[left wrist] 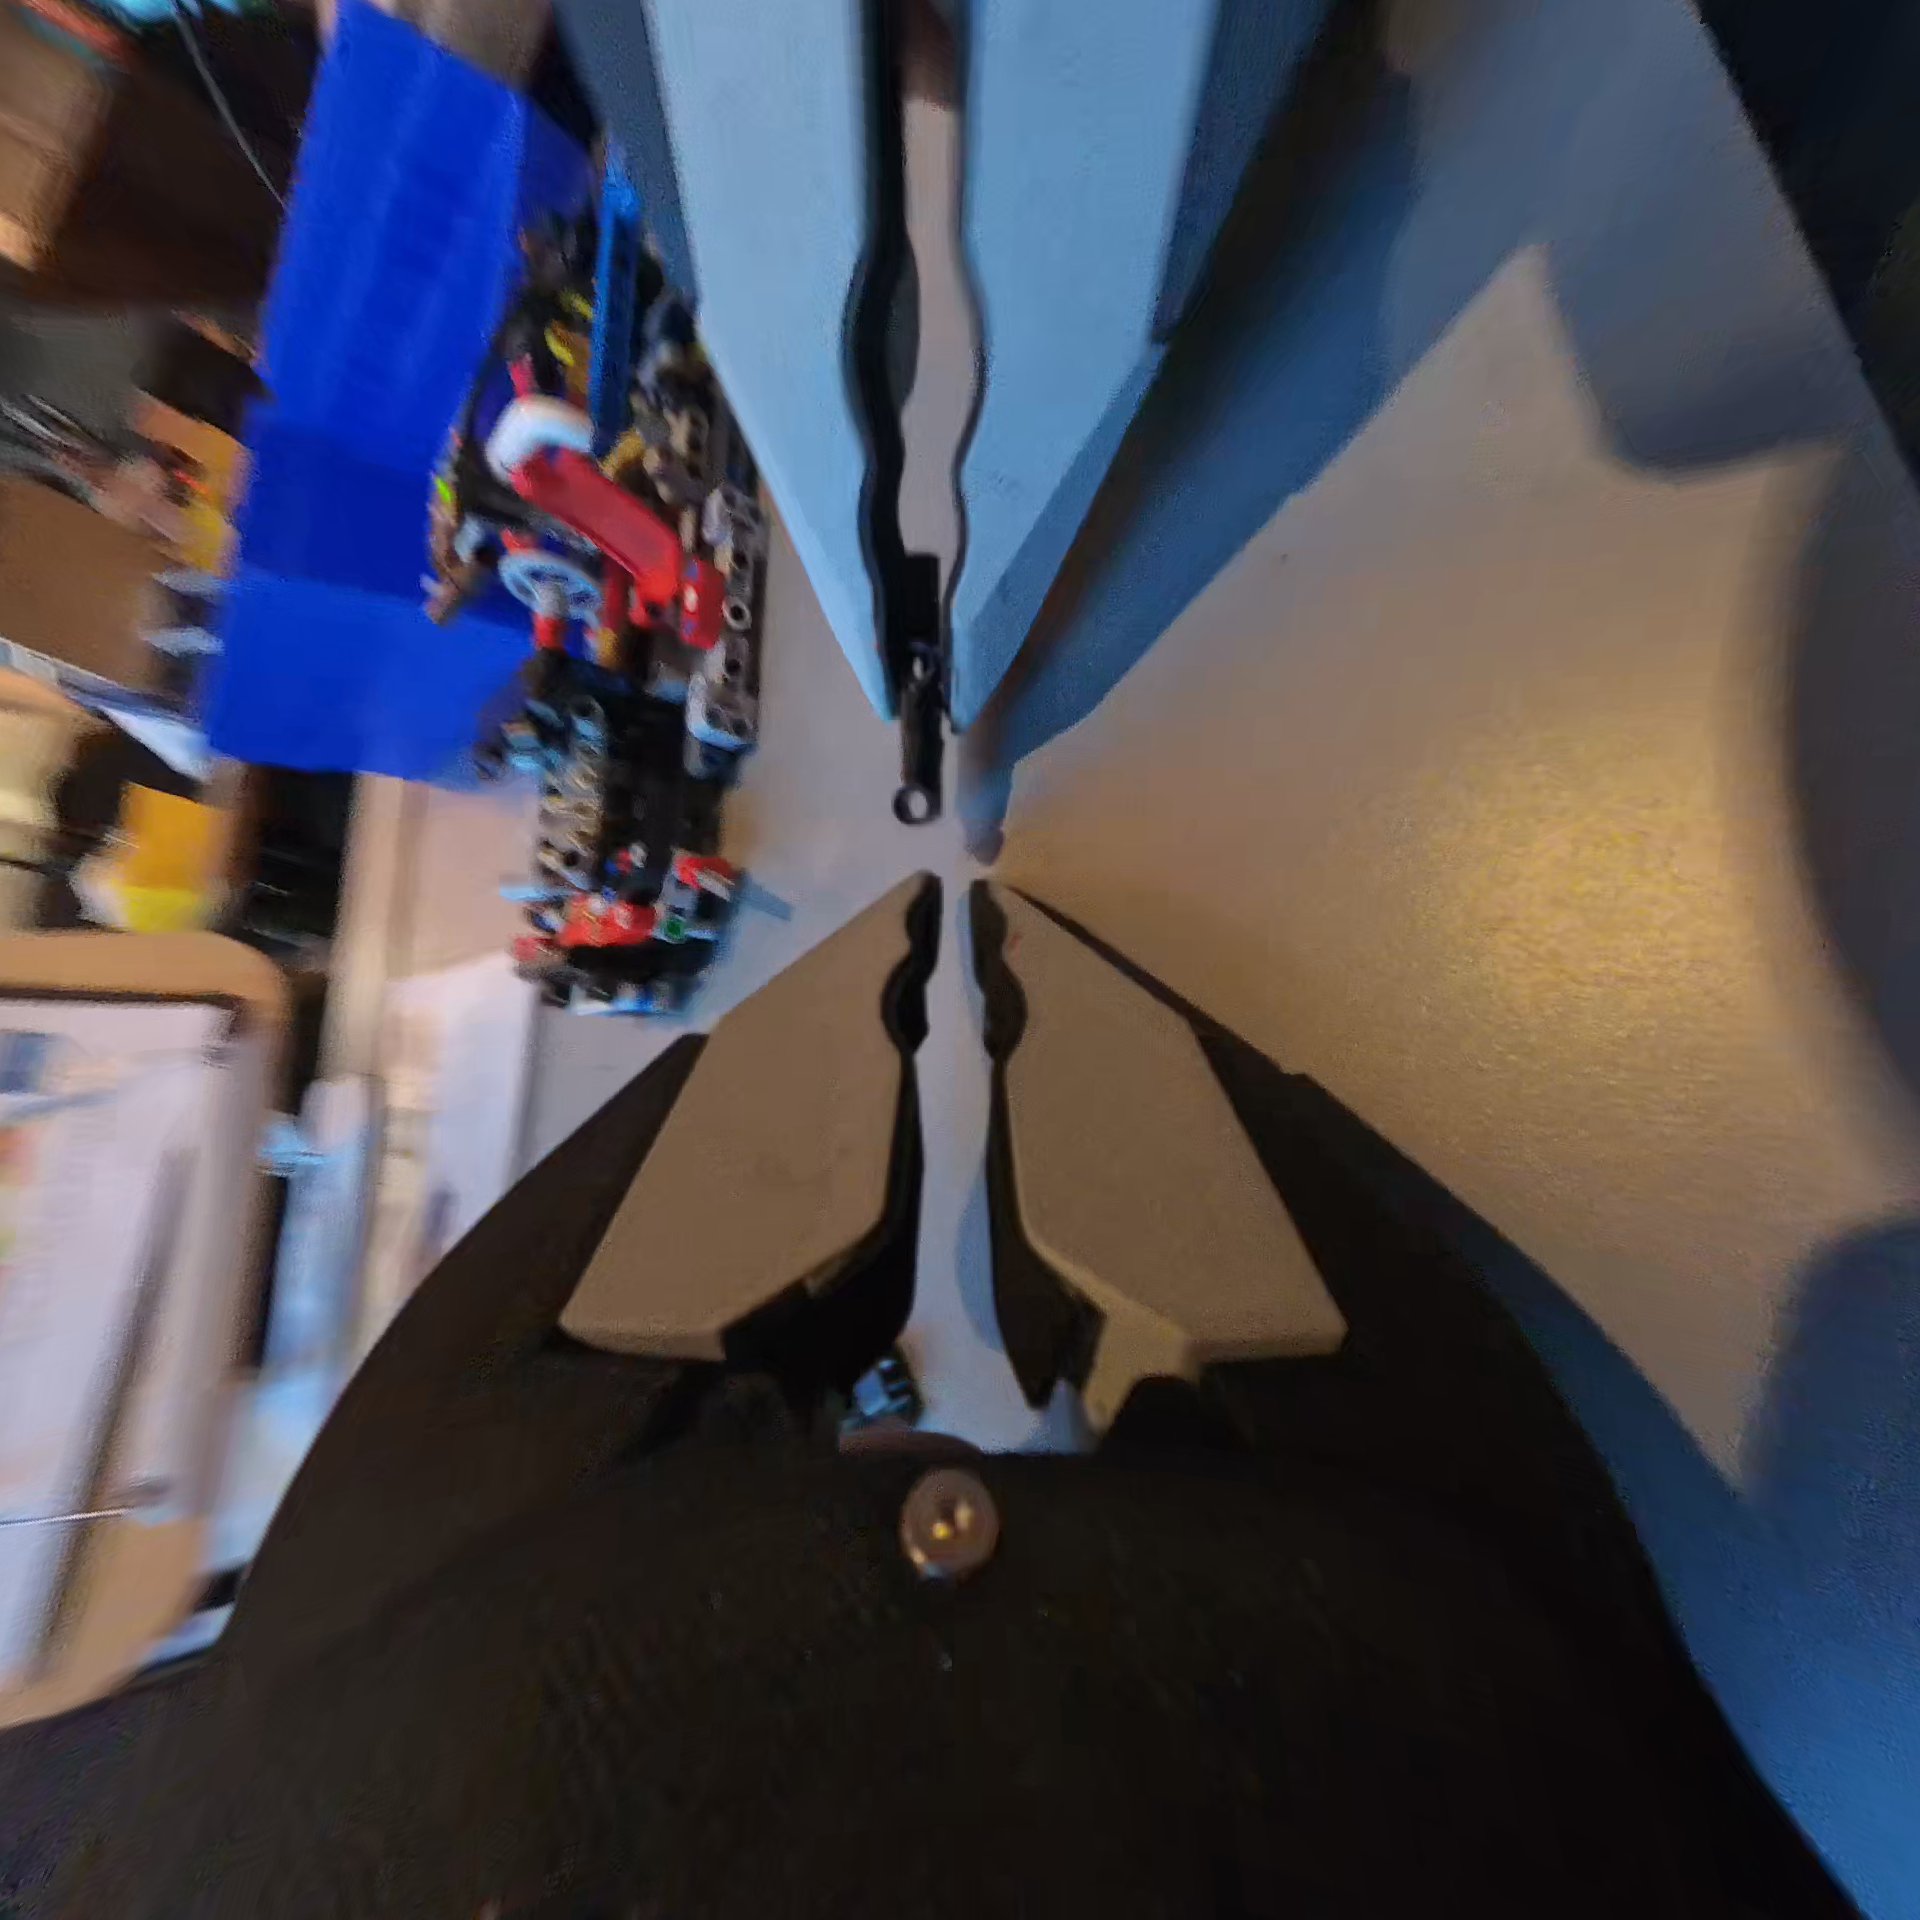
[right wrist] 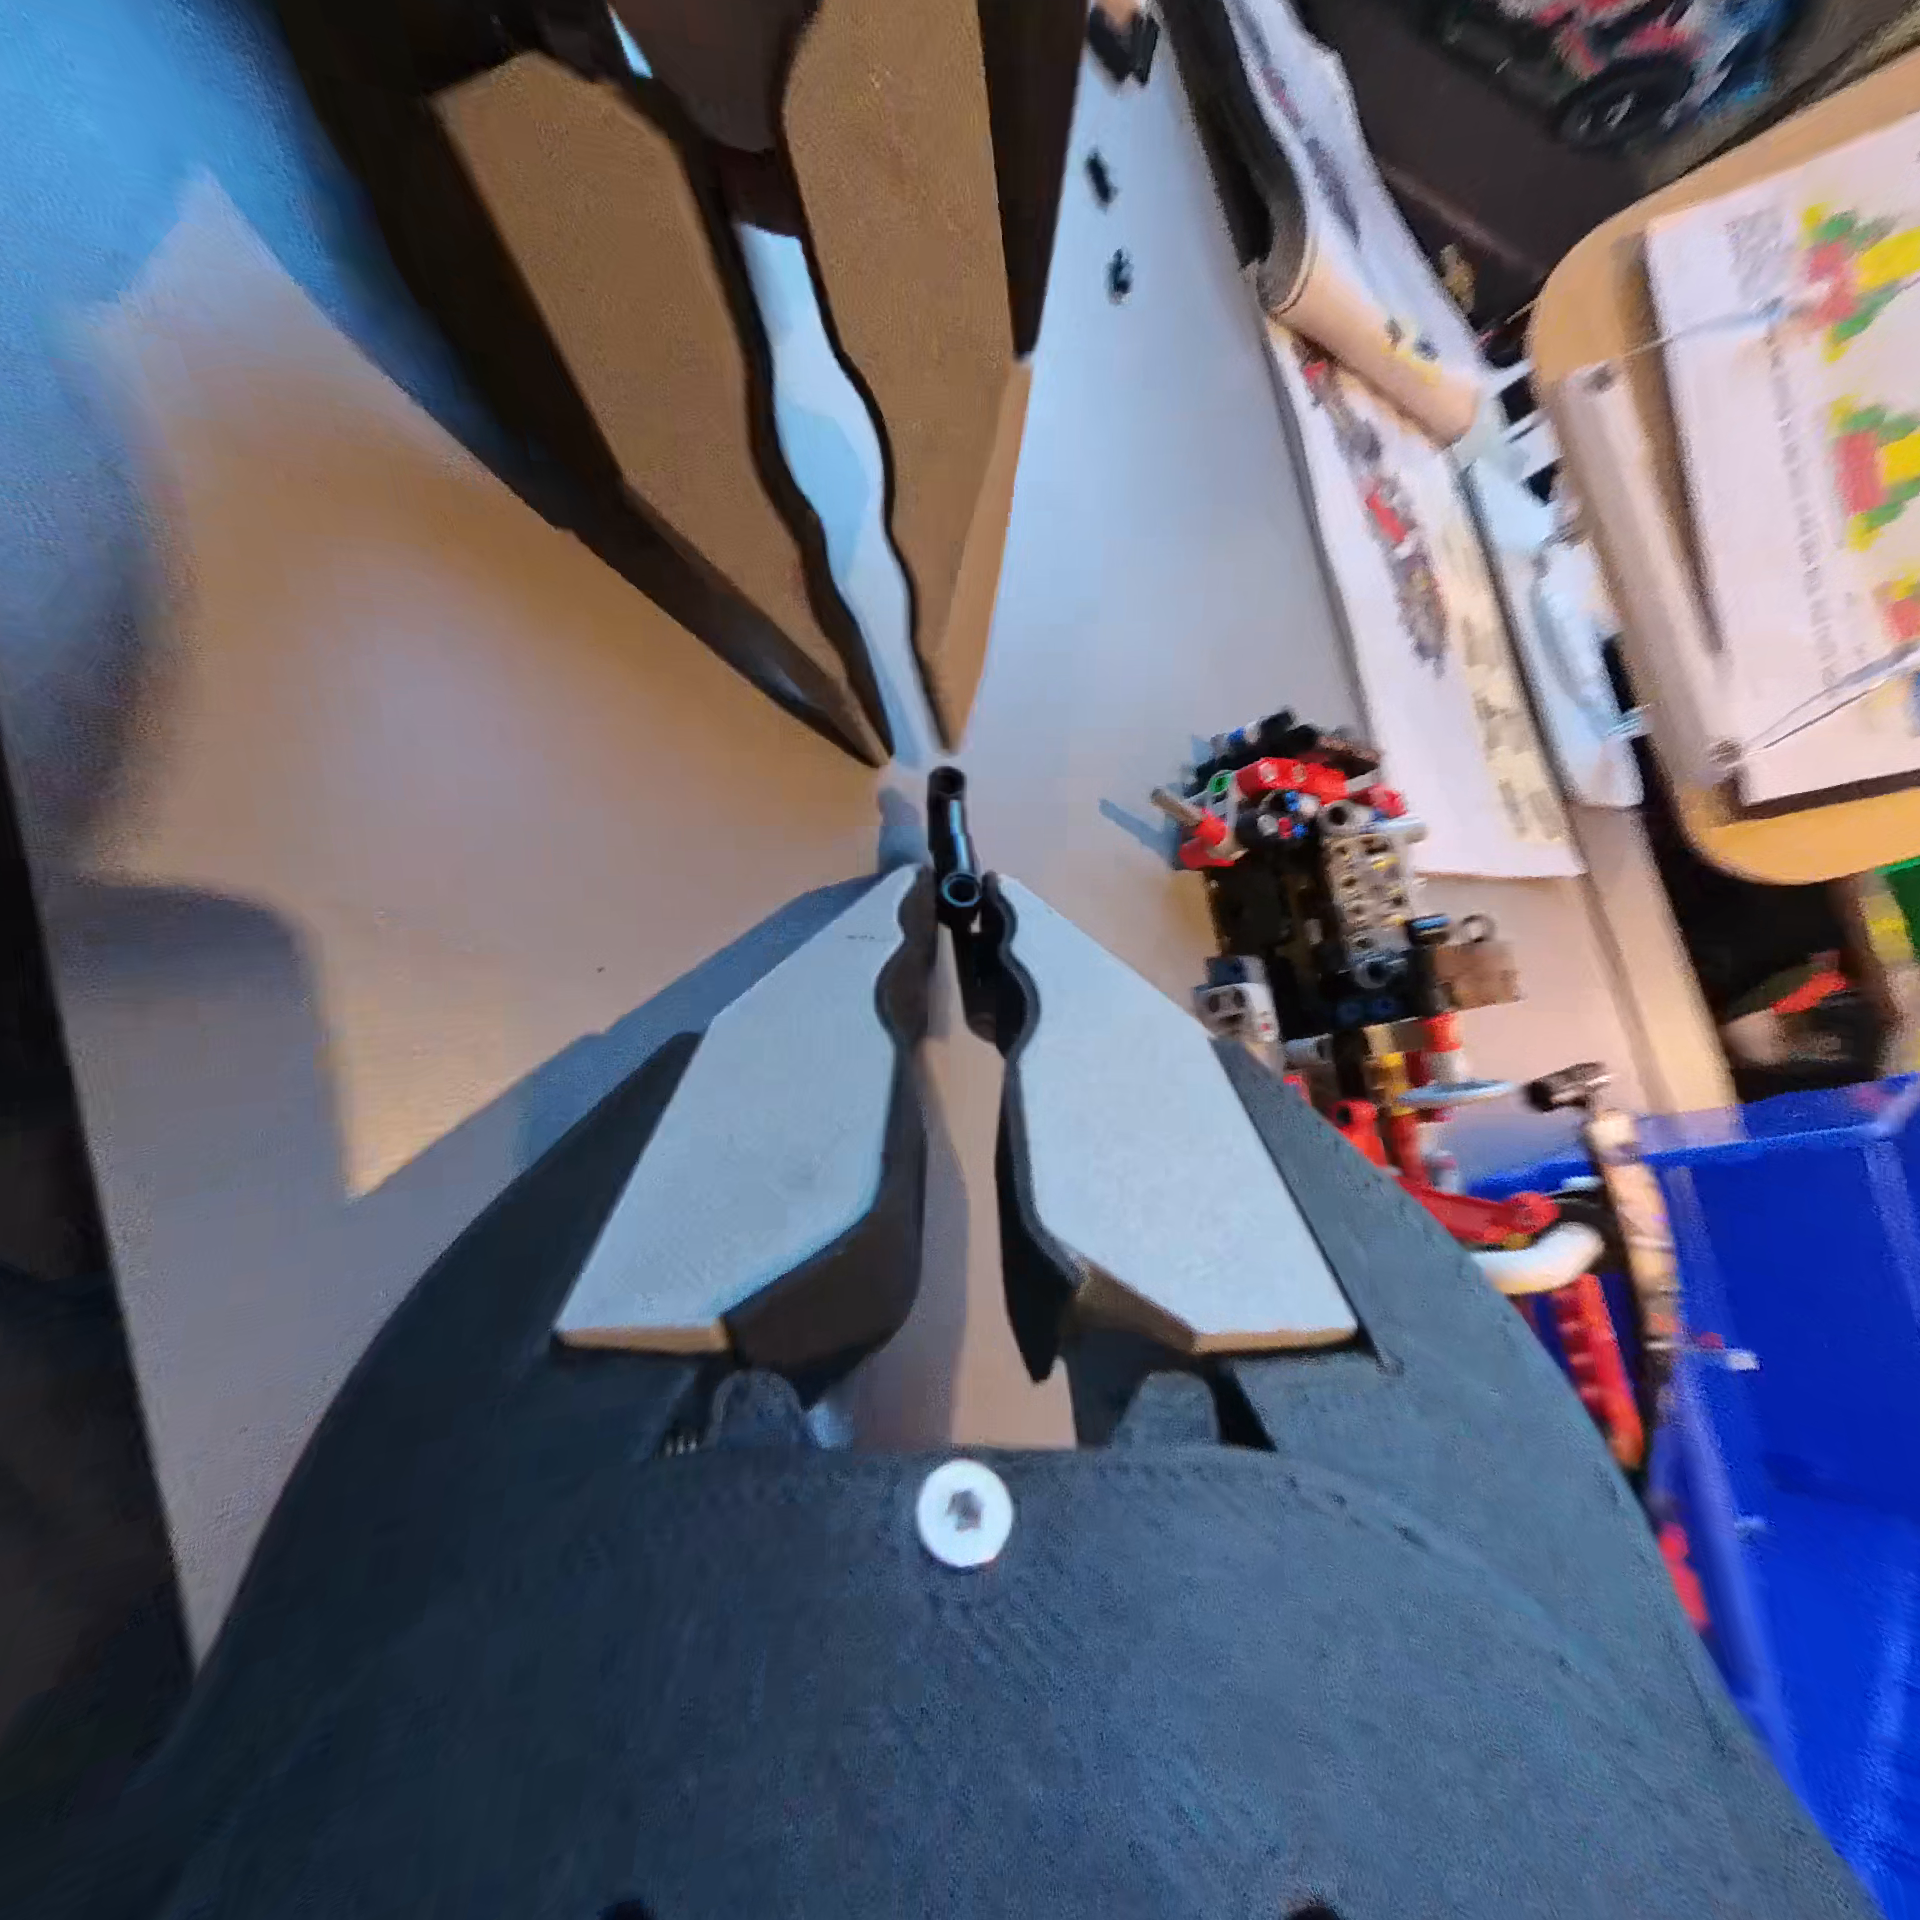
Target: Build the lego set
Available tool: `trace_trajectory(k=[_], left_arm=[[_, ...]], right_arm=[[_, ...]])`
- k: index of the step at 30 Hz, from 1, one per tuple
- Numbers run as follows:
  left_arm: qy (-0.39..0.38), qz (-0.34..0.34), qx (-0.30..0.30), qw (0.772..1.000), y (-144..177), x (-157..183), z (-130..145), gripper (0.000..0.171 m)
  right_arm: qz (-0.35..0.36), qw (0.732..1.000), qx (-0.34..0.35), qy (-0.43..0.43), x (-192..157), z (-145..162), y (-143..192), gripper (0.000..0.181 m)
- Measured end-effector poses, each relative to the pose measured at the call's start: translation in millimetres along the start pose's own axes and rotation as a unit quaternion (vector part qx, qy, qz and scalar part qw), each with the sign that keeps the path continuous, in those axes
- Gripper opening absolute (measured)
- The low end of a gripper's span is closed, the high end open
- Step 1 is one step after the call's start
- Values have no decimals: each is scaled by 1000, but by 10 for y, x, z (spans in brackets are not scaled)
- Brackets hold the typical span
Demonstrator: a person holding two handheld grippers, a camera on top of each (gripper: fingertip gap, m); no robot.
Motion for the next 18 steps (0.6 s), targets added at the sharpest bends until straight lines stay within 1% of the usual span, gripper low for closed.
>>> trace_trajectory(k=[2,3,5,6,7,8,10,11,12,13,14,15,18], left_arm=[[101,58,2,993,31,-79,40,10],[153,98,3,983,55,-125,64,14],[263,152,13,953,91,-259,114,20],[315,199,23,928,110,-275,120,18],[368,247,35,896,127,-286,113,18],[426,284,49,858,136,-305,102,19],[522,374,88,761,194,-312,45,21],[559,397,113,719,233,-332,24,20],[588,406,139,686,290,-347,10,21],[608,412,162,659,371,-339,-6,22],[623,414,175,640,460,-306,-20,23],[634,409,181,631,545,-257,-26,26],[659,389,192,614,766,-137,-7,33]], right_arm=[[29,998,38,44,-13,-71,58,5],[35,997,46,53,-29,-84,76,4],[26,997,41,55,-67,-73,73,5],[30,997,38,60,-72,-74,72,5],[41,996,41,67,-68,-89,92,5],[54,995,47,74,-66,-115,130,4],[88,990,61,87,-29,-188,199,4],[105,987,72,96,-20,-238,238,4],[120,984,83,106,-30,-294,277,4],[134,980,91,118,-52,-351,310,4],[146,975,96,135,-86,-409,332,4],[154,971,104,153,-135,-473,348,4],[154,957,136,203,-276,-645,316,5]])
Point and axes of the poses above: each gripper's, where its closed fingertips meet, y back along the fingers, z out of its underside, x = y × z across the jaws, the point moved 5 cm from there along y, back along the fingers, and after that the axes turned 3 degrees about y, right-handed, at the moved point
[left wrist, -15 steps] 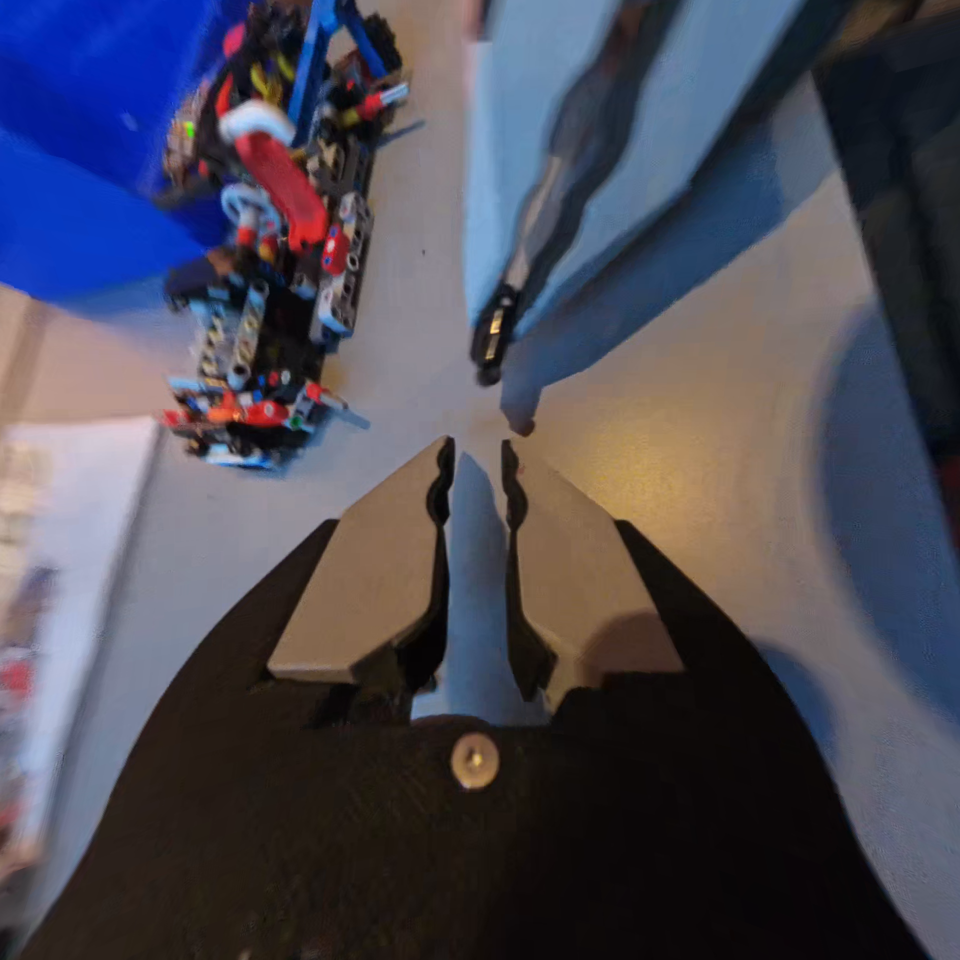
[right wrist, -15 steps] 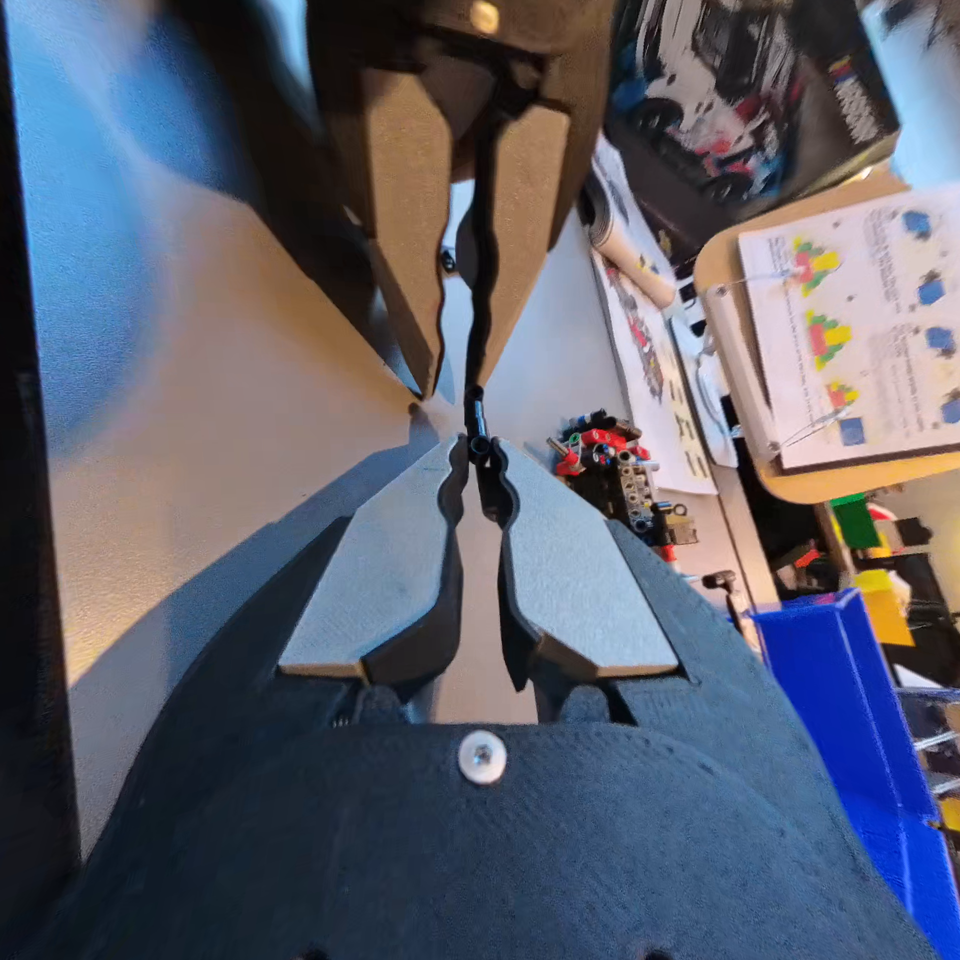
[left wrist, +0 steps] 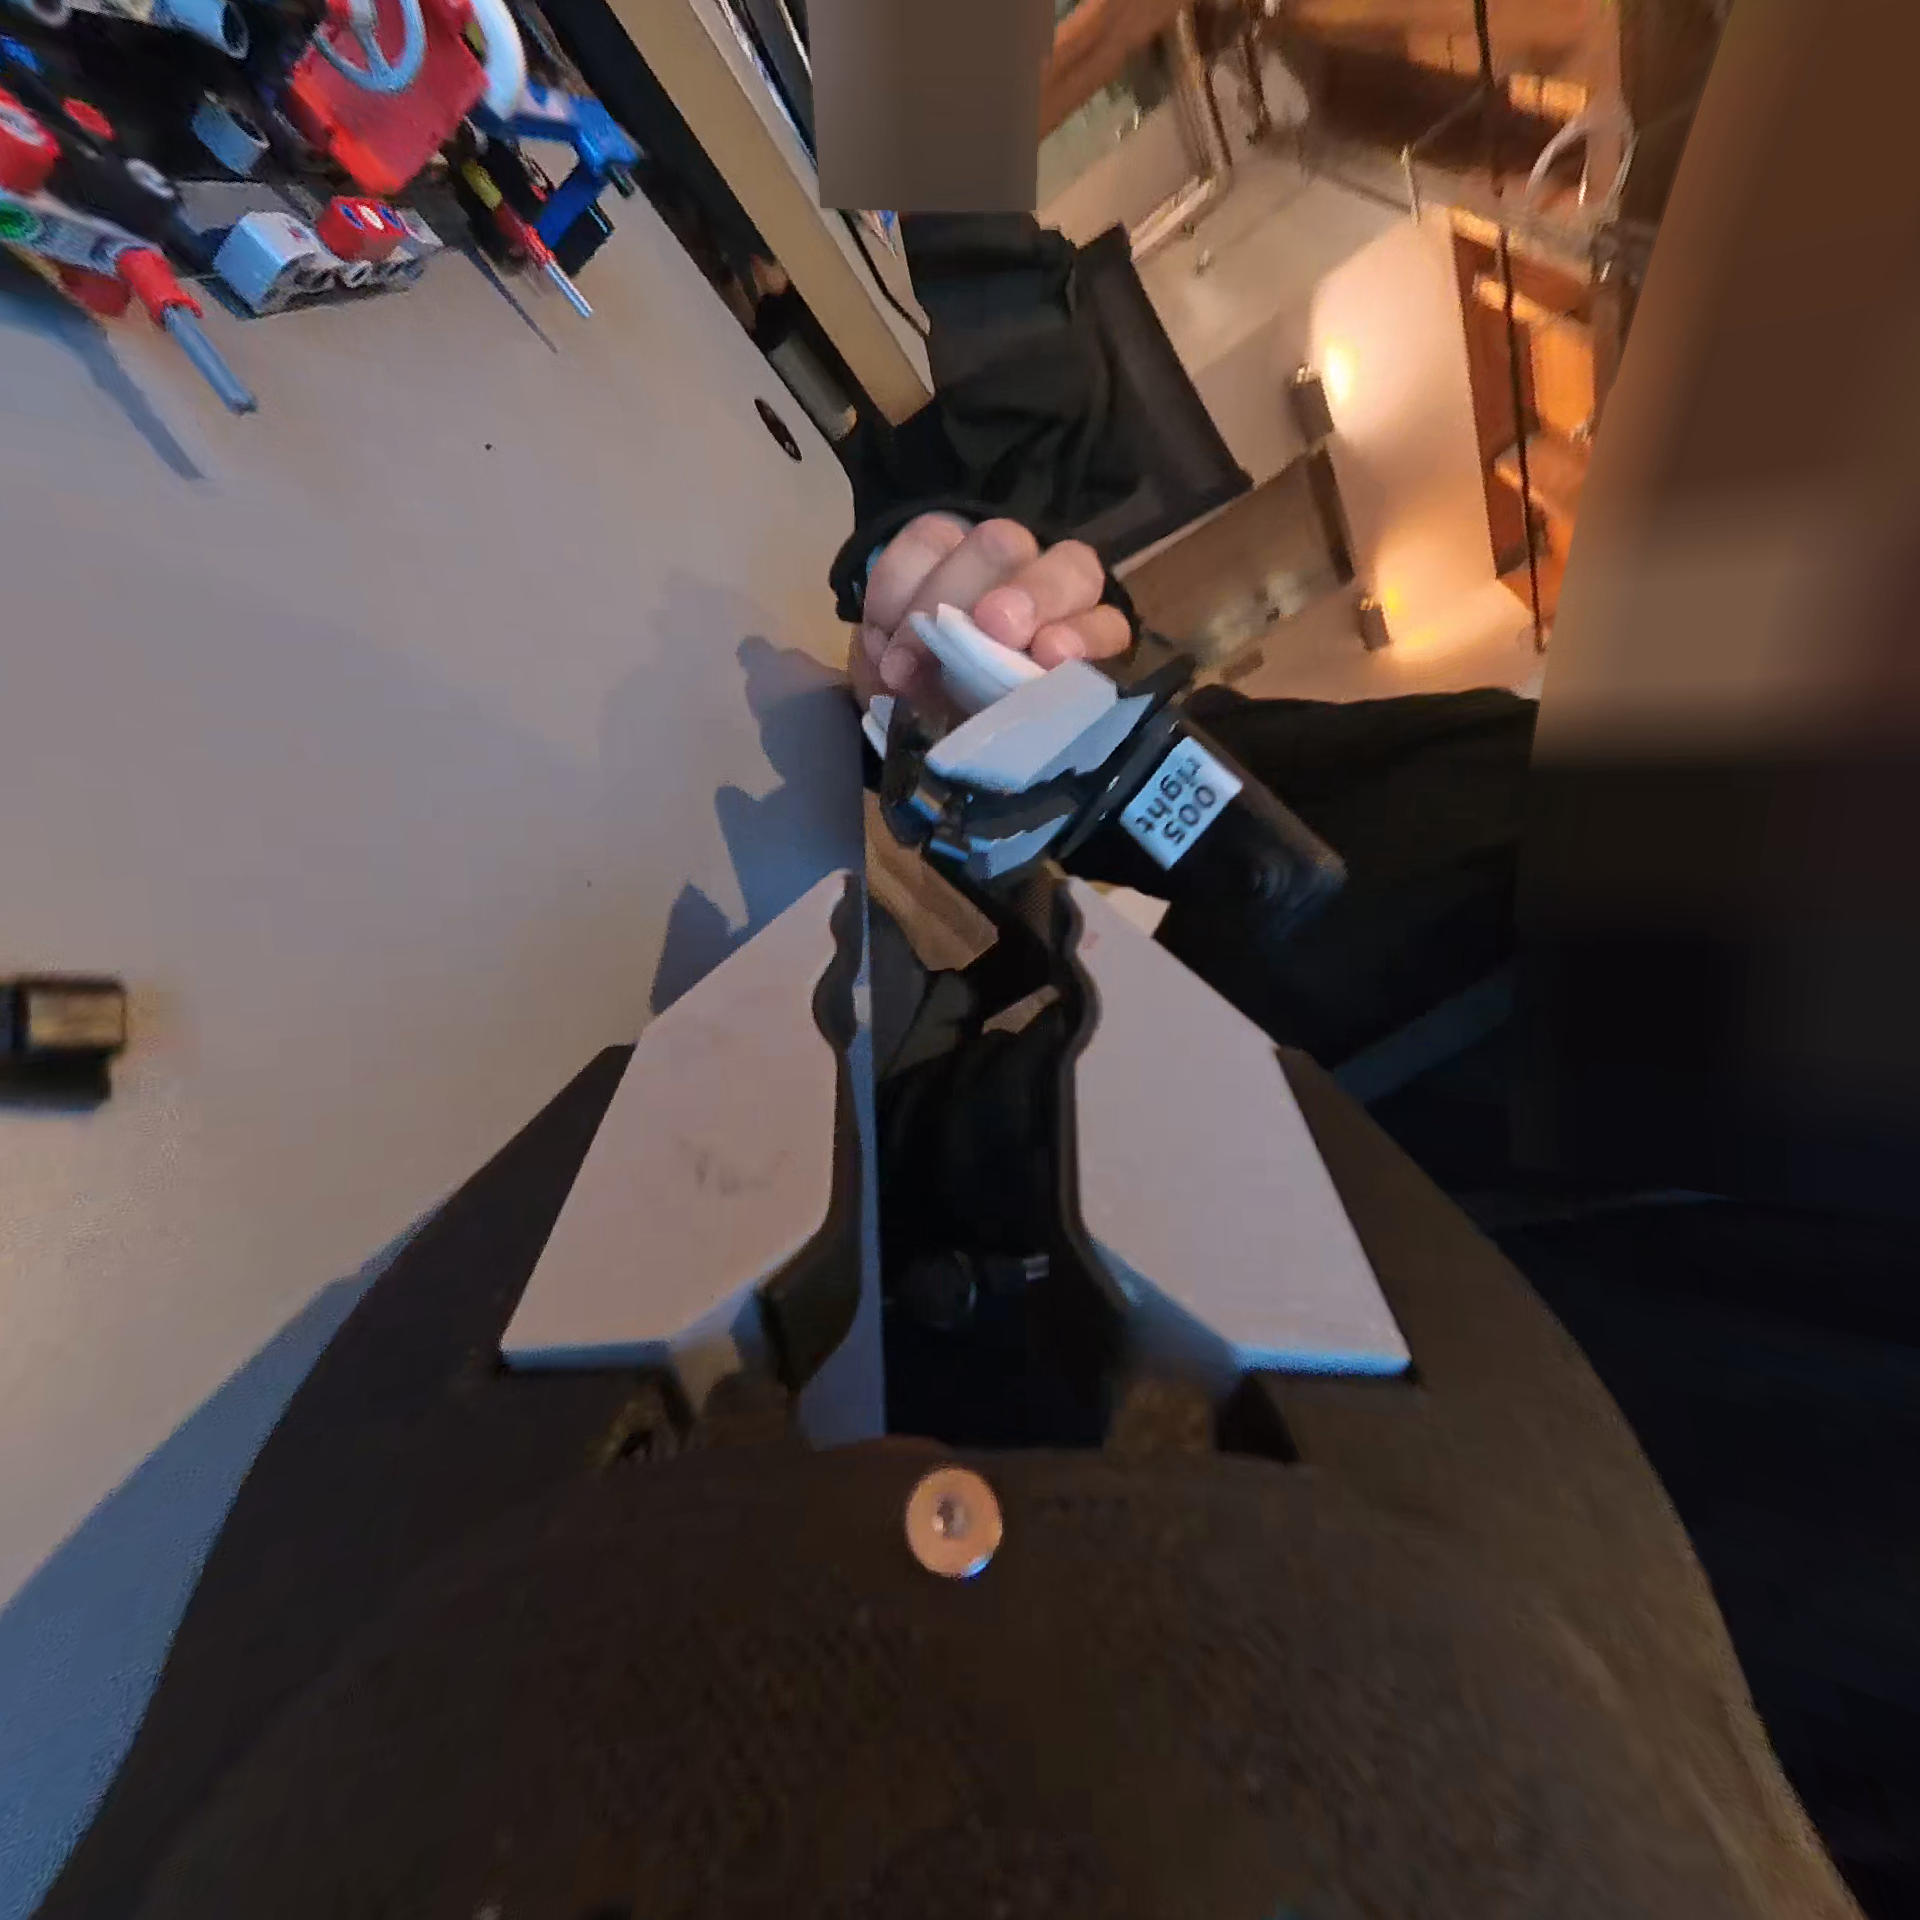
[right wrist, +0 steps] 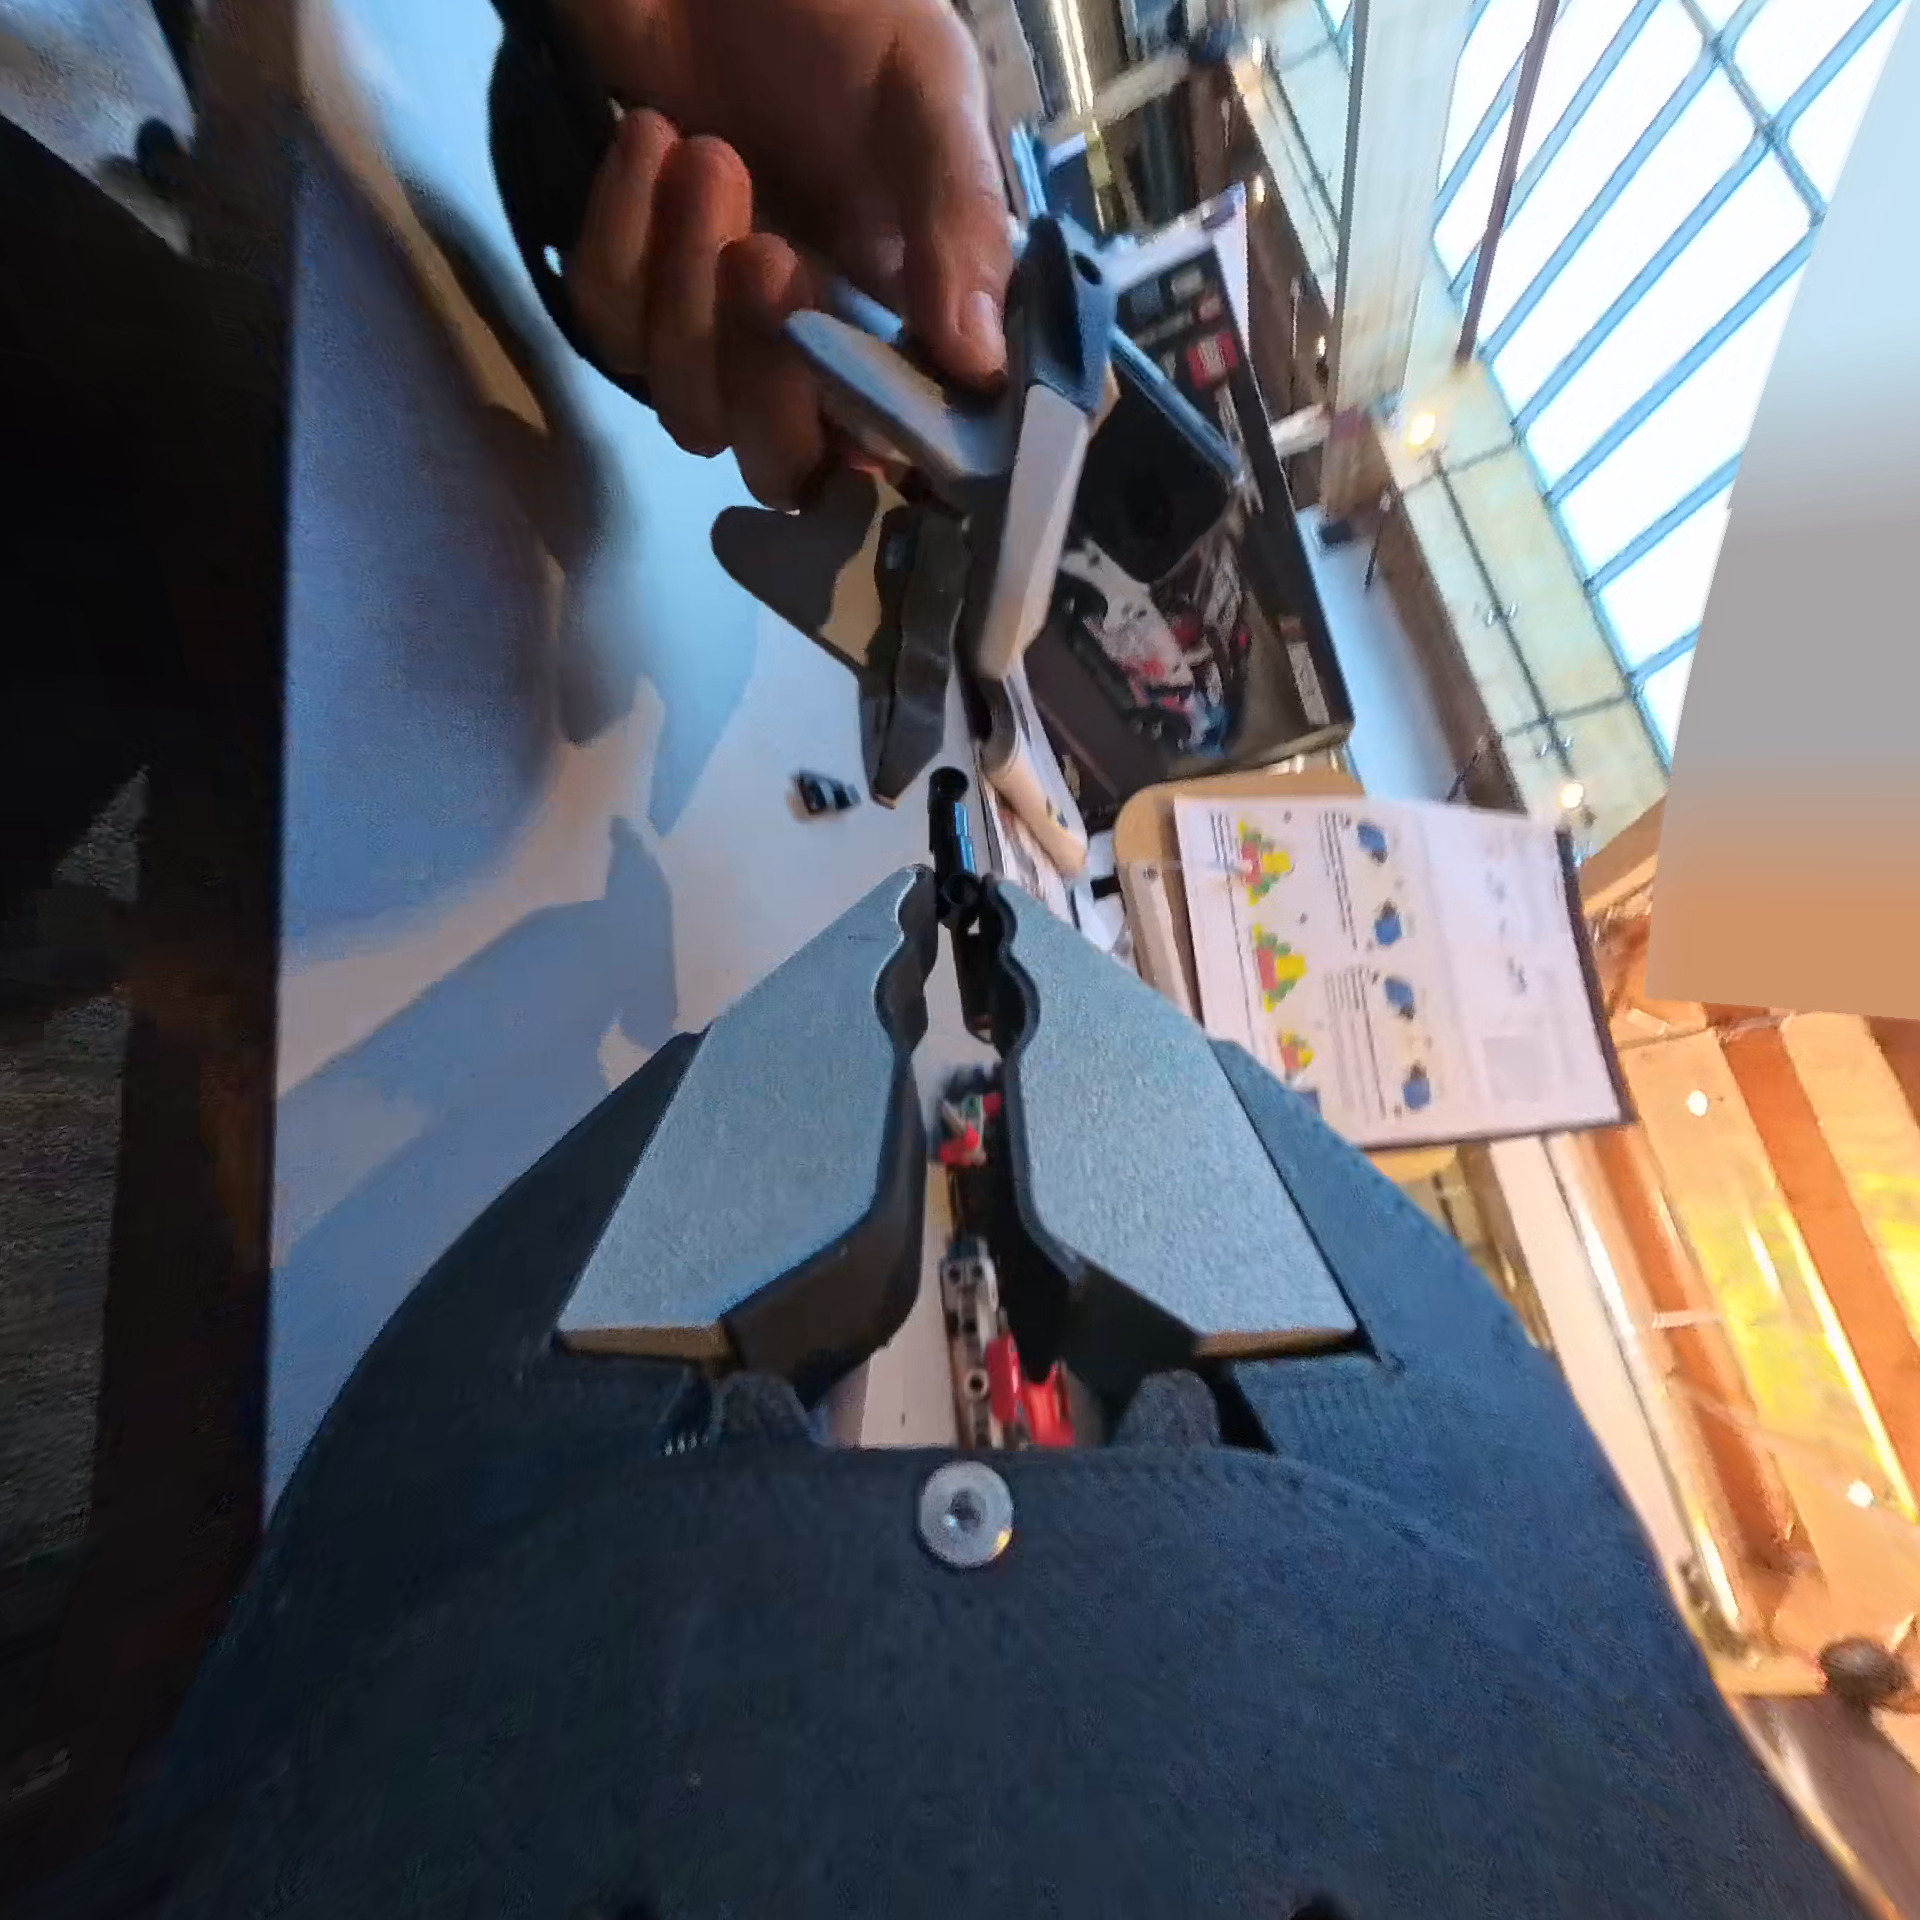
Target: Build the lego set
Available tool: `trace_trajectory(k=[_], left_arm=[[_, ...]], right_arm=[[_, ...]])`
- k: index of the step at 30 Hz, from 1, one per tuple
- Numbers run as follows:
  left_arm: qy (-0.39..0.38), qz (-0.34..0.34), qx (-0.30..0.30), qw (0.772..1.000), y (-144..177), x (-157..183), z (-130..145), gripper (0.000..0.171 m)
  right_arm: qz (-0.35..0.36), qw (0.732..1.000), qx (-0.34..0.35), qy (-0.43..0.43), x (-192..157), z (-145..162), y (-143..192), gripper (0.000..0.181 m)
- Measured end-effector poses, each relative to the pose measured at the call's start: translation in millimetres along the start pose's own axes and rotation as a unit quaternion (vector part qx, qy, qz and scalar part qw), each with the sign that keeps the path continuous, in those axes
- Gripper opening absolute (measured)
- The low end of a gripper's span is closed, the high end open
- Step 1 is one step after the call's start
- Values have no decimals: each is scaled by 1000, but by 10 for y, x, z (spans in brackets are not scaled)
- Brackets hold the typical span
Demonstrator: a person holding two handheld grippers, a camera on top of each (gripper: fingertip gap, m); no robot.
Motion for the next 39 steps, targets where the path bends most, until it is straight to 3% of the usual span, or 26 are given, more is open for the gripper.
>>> trace_trajectory(k=[5,11,14,20,22,24,30,33,36,39], left_arm=[[41,40,67,996,227,84,28,30],[47,24,75,996,325,-40,44,20],[57,16,70,996,406,-124,11,11],[58,14,51,997,525,-238,-131,12],[63,-3,37,997,529,-318,-168,29],[64,7,20,998,507,-332,-188,29],[50,22,-15,998,350,-321,-211,10],[28,-10,-8,1000,355,-358,-245,5],[14,-38,0,999,353,-383,-267,5],[3,-62,-20,998,326,-406,-233,5]], right_arm=[[-41,996,73,21,-12,-186,-194,3],[-74,989,114,66,-33,-162,-427,4],[-73,987,124,74,-34,-125,-535,4],[-62,988,113,87,6,-11,-674,3],[-51,988,111,91,28,5,-685,3],[-45,989,109,90,54,17,-688,3],[-55,989,109,88,34,60,-680,3],[-77,990,106,54,29,120,-708,8],[-133,984,109,-46,63,180,-733,12],[-183,969,112,-122,83,263,-759,28]])
Point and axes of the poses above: each gripper's, where its closed fingertips meet, y back along the fingers, z out of its underside, x = y × z across the jaws, the point moved 5 cm from there along y, back along the fingers, and after that the axes turned 3 degrees about y, right-handed, at the moved point
